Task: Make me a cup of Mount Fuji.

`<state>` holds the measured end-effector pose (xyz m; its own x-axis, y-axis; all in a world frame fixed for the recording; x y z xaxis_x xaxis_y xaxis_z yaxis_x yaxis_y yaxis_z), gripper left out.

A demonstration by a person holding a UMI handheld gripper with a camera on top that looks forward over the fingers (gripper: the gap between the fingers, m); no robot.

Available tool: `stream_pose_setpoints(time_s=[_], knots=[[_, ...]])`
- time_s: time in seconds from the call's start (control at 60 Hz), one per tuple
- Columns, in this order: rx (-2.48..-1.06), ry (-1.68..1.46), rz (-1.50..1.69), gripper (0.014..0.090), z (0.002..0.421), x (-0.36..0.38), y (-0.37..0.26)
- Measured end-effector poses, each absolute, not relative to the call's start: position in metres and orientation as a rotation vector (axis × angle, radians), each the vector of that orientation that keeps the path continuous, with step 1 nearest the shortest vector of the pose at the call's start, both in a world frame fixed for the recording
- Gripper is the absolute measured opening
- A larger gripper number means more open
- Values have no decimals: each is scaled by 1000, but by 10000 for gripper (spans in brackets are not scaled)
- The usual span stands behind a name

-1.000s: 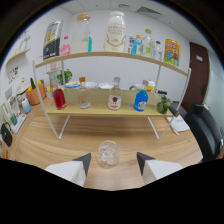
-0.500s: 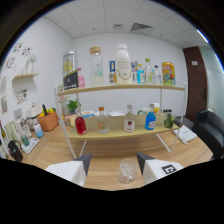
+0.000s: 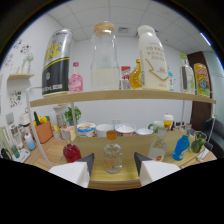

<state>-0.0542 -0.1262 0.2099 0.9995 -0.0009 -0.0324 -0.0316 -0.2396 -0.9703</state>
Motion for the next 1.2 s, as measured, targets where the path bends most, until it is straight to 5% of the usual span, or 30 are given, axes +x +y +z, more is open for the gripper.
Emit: stream_pose_setpoints(time_s=[0.283, 0.733, 1.2], knots=[[-1879, -7, 11, 372, 185, -58, -94], [-1847, -24, 42, 350, 202, -70, -147], [-1911, 438, 468, 348, 124, -70, -217]])
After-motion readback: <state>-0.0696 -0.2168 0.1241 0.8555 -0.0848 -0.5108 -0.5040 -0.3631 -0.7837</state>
